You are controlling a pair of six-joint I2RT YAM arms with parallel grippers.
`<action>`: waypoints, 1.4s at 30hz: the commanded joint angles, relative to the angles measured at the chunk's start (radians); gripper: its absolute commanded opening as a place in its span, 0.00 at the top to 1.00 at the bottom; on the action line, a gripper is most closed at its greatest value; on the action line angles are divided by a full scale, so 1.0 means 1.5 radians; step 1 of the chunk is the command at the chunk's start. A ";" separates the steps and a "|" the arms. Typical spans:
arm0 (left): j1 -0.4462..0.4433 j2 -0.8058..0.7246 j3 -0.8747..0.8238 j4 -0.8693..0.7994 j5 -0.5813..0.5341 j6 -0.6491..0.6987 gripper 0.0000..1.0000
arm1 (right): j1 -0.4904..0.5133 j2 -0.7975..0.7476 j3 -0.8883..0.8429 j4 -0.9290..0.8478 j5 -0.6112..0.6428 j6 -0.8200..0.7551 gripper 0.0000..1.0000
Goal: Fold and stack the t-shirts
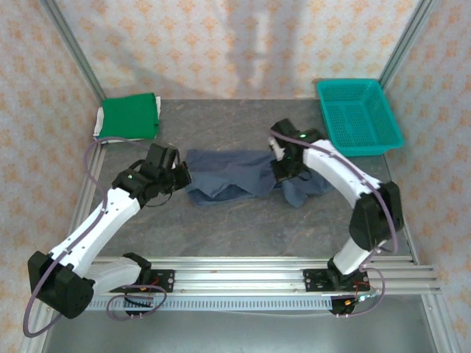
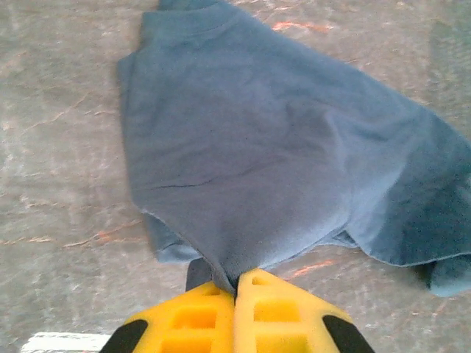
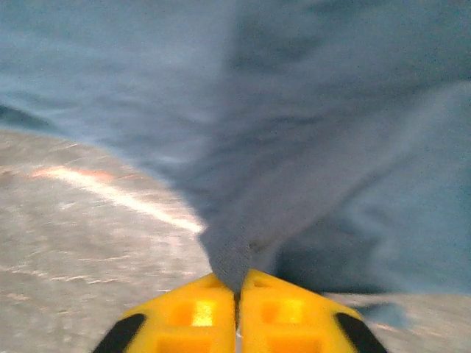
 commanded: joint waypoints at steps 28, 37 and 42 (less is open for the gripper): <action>0.010 -0.022 -0.171 0.054 0.003 -0.027 1.00 | -0.293 -0.151 -0.312 0.220 -0.156 0.370 0.51; 0.010 -0.021 -0.173 0.058 -0.001 -0.029 1.00 | -0.293 -0.090 -0.295 0.241 -0.144 0.350 0.56; 0.010 -0.014 -0.168 0.059 -0.002 -0.027 1.00 | -0.294 -0.074 -0.284 0.254 -0.147 0.346 0.68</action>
